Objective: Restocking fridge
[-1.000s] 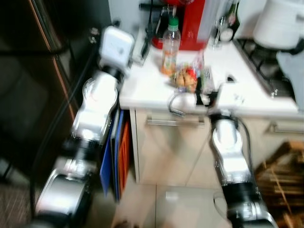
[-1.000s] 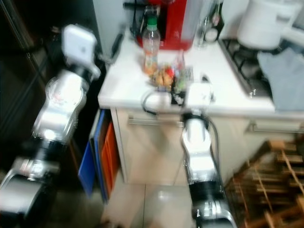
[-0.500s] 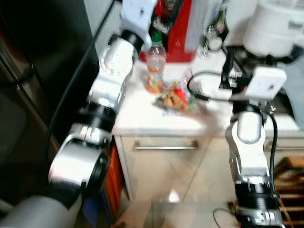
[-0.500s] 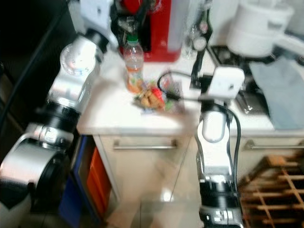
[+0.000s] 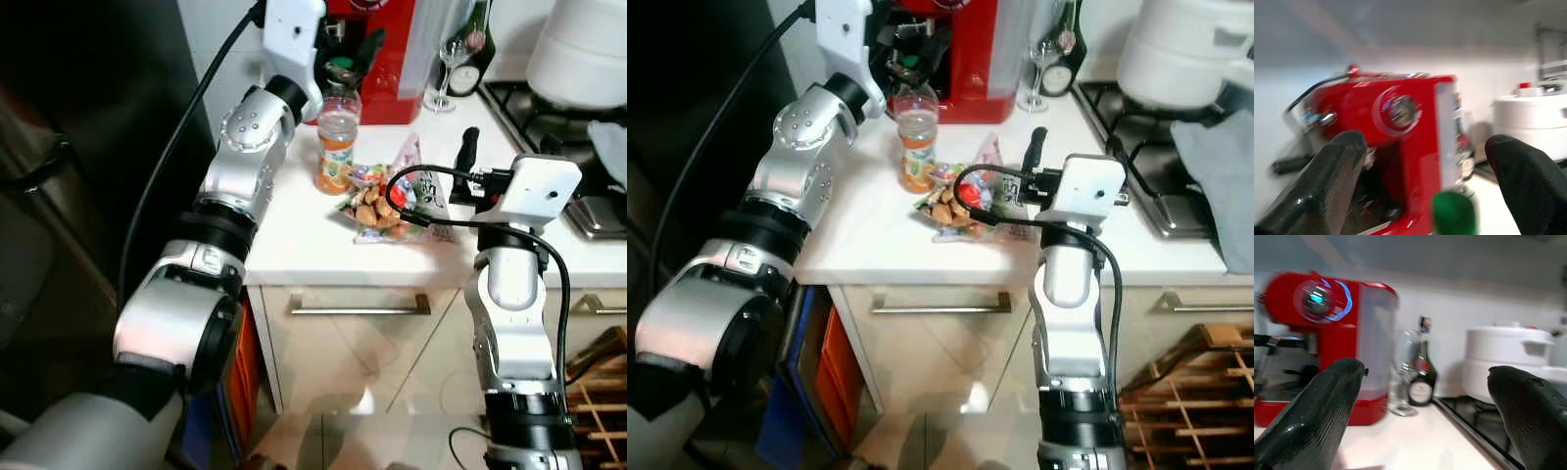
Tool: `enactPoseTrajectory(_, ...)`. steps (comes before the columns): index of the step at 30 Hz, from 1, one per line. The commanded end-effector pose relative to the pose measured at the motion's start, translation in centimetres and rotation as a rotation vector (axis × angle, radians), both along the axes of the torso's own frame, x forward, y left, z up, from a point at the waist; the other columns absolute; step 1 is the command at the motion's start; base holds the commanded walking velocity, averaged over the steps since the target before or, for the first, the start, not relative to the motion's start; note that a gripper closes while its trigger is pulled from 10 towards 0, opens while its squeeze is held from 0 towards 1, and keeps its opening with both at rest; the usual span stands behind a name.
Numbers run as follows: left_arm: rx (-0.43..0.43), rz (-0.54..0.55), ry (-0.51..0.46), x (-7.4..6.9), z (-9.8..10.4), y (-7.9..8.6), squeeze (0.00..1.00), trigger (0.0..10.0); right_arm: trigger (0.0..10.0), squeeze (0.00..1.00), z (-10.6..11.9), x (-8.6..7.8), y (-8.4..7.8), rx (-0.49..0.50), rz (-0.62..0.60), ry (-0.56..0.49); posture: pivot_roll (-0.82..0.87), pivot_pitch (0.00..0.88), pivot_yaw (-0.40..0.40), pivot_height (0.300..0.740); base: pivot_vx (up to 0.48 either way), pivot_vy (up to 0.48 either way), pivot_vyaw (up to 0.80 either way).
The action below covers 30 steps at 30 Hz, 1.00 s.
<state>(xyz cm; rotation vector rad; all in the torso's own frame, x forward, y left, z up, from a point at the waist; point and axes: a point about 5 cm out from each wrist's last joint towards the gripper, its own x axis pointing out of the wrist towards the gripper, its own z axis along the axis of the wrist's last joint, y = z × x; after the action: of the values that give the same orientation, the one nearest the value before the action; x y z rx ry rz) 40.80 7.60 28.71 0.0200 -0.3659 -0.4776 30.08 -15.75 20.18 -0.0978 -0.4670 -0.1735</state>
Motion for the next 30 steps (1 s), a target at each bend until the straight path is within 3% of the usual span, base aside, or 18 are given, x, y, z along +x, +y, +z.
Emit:
enactPoseTrajectory(1,0.0,0.012,0.019,0.3,0.1,-0.1,0.0,10.0,10.0,0.14,0.5,0.0,0.2,0.004,0.015,-0.014,-0.1,0.0,0.038,0.74,0.0,0.0,0.0)
enactPoseTrajectory(5,-0.024,0.02,0.082,0.6,-0.6,0.1,0.0,10.0,10.0,0.14,0.4,-0.1,0.2,0.003,0.02,-0.003,-0.11,0.0,0.041,0.74,0.0,0.0,0.0)
enactPoseTrajectory(8,-0.056,-0.026,0.122,0.6,-1.1,-0.7,0.0,10.0,10.0,0.14,0.2,-0.3,0.2,-0.001,0.028,0.009,-0.12,0.0,0.036,0.74,0.0,0.0,0.0)
enactPoseTrajectory(18,-0.035,-0.061,0.025,0.3,0.7,-2.2,0.0,10.0,10.0,0.14,-0.1,-1.1,-0.3,-0.027,0.037,0.035,-0.15,0.0,0.021,0.74,0.0,0.0,0.0)
enactPoseTrajectory(25,-0.004,0.017,0.061,0.5,0.1,-2.9,0.0,10.0,10.0,0.14,-0.4,-2.3,-0.7,-0.047,0.039,0.065,-0.19,0.0,0.01,0.74,0.0,0.0,0.0)
enactPoseTrajectory(30,-0.009,-0.001,0.097,0.3,-0.6,-4.0,0.0,10.0,10.0,0.13,-0.6,-3.2,-0.9,-0.061,0.04,0.093,-0.22,0.0,0.001,0.74,0.0,0.0,0.0)
